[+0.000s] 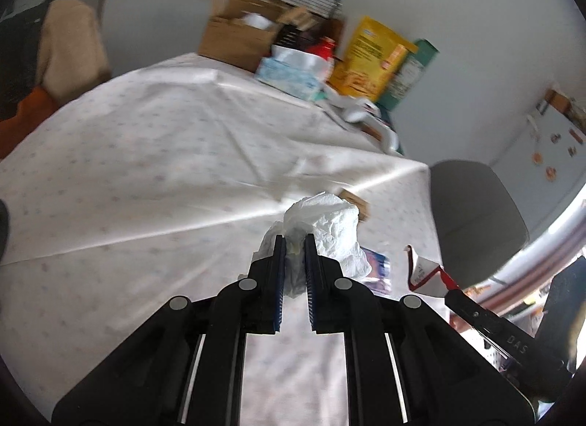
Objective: Collect trash
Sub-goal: 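Carry the plastic and paper scrap over the tan bin and open both grippers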
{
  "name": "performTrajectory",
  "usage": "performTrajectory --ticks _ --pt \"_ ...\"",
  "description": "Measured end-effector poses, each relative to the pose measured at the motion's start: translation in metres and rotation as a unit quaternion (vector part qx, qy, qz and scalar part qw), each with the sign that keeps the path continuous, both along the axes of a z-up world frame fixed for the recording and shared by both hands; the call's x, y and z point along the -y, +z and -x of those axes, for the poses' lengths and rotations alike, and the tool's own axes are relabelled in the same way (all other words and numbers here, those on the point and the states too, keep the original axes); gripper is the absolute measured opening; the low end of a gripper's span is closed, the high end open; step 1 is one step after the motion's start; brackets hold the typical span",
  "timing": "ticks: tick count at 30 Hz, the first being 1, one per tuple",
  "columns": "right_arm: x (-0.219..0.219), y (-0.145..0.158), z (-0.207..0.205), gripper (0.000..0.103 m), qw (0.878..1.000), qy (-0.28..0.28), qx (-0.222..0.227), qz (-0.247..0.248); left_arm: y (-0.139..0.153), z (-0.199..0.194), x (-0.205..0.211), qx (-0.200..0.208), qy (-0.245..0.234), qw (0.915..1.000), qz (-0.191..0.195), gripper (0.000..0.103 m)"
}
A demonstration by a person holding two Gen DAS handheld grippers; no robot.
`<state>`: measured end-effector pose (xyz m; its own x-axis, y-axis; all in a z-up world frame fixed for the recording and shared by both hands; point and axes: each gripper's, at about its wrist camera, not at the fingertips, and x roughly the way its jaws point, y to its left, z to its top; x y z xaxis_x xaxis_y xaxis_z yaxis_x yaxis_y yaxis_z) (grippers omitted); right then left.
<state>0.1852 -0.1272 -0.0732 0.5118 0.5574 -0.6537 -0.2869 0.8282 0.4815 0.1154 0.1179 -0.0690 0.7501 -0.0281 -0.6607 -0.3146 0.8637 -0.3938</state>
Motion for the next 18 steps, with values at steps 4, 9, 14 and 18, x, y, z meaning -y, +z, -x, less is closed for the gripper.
performTrajectory --ticks 4,9,14,18 --pt "0.042 0.004 0.007 0.003 0.999 -0.040 0.003 -0.003 0.003 -0.014 0.036 0.002 -0.040 0.9992 -0.003 0.011" --pt "0.089 0.006 0.015 0.003 0.996 -0.084 0.007 0.002 0.005 -0.029 0.079 0.004 -0.085 0.9964 -0.001 0.011" --pt "0.136 0.004 0.027 0.003 0.992 -0.127 0.008 0.007 0.007 -0.043 0.125 0.005 -0.132 0.9913 -0.002 0.011" --pt "0.170 0.000 0.037 0.003 0.987 -0.160 0.004 0.009 0.008 -0.053 0.162 0.004 -0.169 0.9855 -0.006 0.011"
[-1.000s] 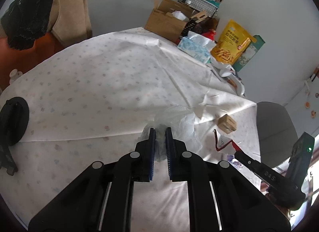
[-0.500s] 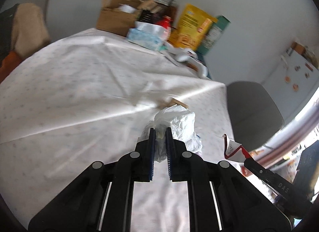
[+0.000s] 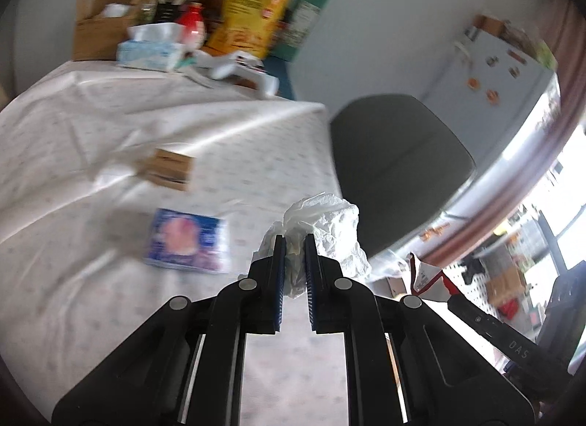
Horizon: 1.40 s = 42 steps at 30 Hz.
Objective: Collect trash
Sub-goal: 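Carry the plastic and paper scrap over the tan bin and open both grippers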
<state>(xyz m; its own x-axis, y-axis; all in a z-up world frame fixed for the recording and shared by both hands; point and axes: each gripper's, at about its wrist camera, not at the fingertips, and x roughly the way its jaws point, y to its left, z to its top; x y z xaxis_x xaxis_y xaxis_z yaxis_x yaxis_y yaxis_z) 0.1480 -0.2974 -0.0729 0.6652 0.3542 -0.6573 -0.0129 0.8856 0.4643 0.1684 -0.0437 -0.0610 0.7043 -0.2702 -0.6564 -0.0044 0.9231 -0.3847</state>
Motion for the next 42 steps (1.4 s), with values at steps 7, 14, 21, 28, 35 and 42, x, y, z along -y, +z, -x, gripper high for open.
performTrajectory --ticks 7,14,21,28,35,42 --pt "0.067 -0.015 0.026 0.003 0.997 -0.069 -0.020 0.018 -0.006 -0.011 0.063 -0.006 -0.067 0.9977 -0.005 0.011" --pt "0.126 -0.038 0.049 0.003 0.990 -0.124 -0.054 0.039 -0.017 -0.013 0.127 -0.017 -0.129 0.9914 -0.012 0.011" --pt "0.177 -0.069 0.070 0.004 0.979 -0.175 -0.094 0.047 -0.030 -0.011 0.177 -0.031 -0.173 0.9840 -0.027 0.011" --pt "0.210 -0.102 0.082 0.007 0.968 -0.209 -0.130 0.049 -0.044 -0.008 0.219 -0.044 -0.208 0.9760 -0.046 0.011" --pt "0.232 -0.119 0.096 0.054 0.960 -0.236 -0.146 0.038 -0.058 -0.002 0.252 -0.059 -0.239 0.9670 -0.065 0.011" --pt "0.253 -0.107 0.117 0.058 0.954 -0.265 -0.134 0.044 -0.071 0.003 0.285 -0.073 -0.270 0.9567 -0.079 0.011"
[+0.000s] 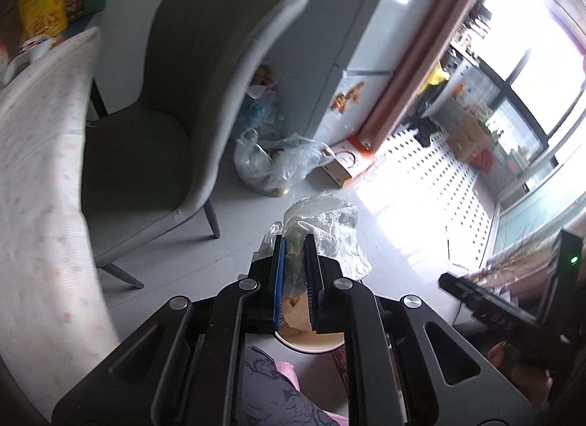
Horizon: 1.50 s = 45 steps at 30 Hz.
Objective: Collect trash
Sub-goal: 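Carry the plastic and paper scrap over the tan bin and open both grippers, then move both open grippers back over the table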
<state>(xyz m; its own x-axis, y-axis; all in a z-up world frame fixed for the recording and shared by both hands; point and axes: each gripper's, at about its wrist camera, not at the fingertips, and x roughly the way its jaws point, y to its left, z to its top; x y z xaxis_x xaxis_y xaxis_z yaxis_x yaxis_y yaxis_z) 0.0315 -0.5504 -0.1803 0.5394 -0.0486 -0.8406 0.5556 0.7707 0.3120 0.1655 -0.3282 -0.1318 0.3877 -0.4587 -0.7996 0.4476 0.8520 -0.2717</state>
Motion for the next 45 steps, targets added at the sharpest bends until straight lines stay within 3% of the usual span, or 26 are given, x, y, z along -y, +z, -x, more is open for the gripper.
performTrajectory --ticks 12,13,14,16,20,23,30,38,45 --pt "0.035 0.028 0.033 0.061 0.998 -0.051 0.030 0.020 -0.017 0.013 0.067 -0.025 -0.063 0.9976 -0.014 0.013" --pt "0.036 0.029 0.034 0.061 0.998 -0.053 0.030 0.022 -0.019 0.014 0.071 -0.030 -0.067 0.9972 -0.014 0.021" --pt "0.037 0.030 0.035 0.061 0.998 -0.055 0.031 0.023 -0.020 0.014 0.075 -0.035 -0.073 0.9965 -0.017 0.041" --pt "0.038 0.031 0.038 0.061 0.998 -0.057 0.032 0.021 -0.018 0.014 0.079 -0.031 -0.078 0.9964 -0.015 0.069" --pt "0.038 0.031 0.036 0.061 0.998 -0.056 0.035 0.017 -0.003 0.013 0.066 -0.005 -0.064 0.9979 -0.007 0.086" --pt "0.031 0.030 0.031 0.065 0.998 -0.046 0.038 0.012 0.006 0.007 0.050 0.002 -0.045 0.9990 -0.004 0.088" --pt "-0.002 0.040 0.009 0.089 0.998 -0.008 0.063 0.009 0.040 -0.007 -0.020 0.030 0.022 0.9993 0.010 0.095" --pt "-0.058 0.061 -0.028 0.095 0.994 0.055 0.089 0.015 0.071 -0.024 -0.106 0.066 0.107 0.9918 0.017 0.097" --pt "-0.104 0.076 -0.055 0.095 0.990 0.100 0.102 0.007 0.080 -0.029 -0.183 0.079 0.185 0.9792 0.024 0.097"
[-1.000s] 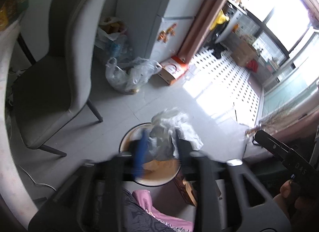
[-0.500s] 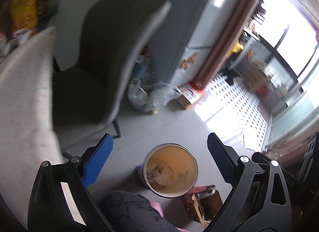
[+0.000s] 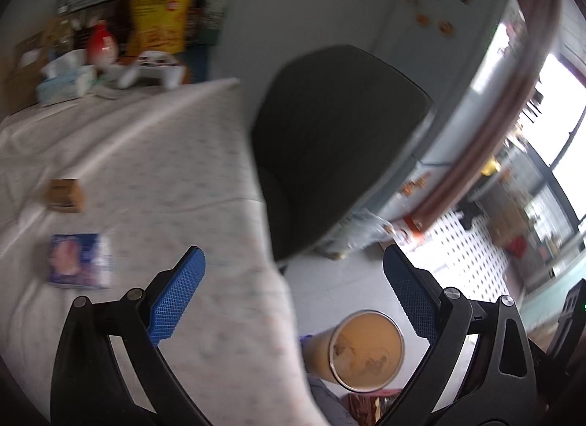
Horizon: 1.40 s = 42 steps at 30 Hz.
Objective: Collect trash
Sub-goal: 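Move both open grippers back over the table, then grasp the blue-and-pink tissue pack with the left gripper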
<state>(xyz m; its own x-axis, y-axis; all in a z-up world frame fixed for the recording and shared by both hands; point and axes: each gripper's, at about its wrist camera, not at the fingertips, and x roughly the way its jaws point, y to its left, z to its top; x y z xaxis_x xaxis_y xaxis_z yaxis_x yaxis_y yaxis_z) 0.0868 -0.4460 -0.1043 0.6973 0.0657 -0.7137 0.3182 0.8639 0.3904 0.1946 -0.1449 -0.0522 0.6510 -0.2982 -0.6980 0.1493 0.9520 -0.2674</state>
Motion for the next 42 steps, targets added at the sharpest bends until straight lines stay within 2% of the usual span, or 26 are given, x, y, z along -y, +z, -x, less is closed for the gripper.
performTrajectory --ticks 7,13,19,23,30,34,36,38,42 --pt "-0.042 0.007 -0.023 0.095 0.999 0.042 0.004 -0.002 -0.005 0.001 -0.057 0.004 0.057 0.9983 -0.007 0.097" --pt "-0.082 0.013 -0.042 0.095 0.996 0.085 0.008 -0.002 -0.015 0.004 -0.101 0.006 0.106 0.9936 -0.037 0.097" --pt "-0.120 0.018 -0.058 0.095 0.993 0.120 0.008 0.009 -0.038 0.001 -0.145 -0.015 0.146 0.9867 -0.068 0.097" --pt "-0.137 0.018 -0.064 0.095 0.991 0.133 0.007 0.021 -0.051 -0.002 -0.168 -0.033 0.159 0.9845 -0.066 0.097" --pt "-0.163 0.015 -0.074 0.095 0.986 0.160 -0.005 0.047 -0.068 -0.012 -0.170 -0.050 0.150 0.9854 -0.064 0.097" --pt "-0.173 0.016 -0.078 0.095 0.984 0.169 -0.004 0.048 -0.078 -0.019 -0.159 -0.056 0.141 0.9844 -0.090 0.097" --pt "-0.176 0.016 -0.079 0.095 0.984 0.172 -0.004 0.049 -0.082 -0.021 -0.157 -0.061 0.139 0.9843 -0.089 0.093" --pt "-0.180 0.014 -0.083 0.095 0.983 0.174 -0.007 0.049 -0.086 -0.022 -0.155 -0.070 0.134 0.9846 -0.087 0.076" --pt "-0.186 0.009 -0.088 0.095 0.982 0.181 -0.012 0.051 -0.084 -0.020 -0.154 -0.064 0.132 0.9845 -0.097 0.056"
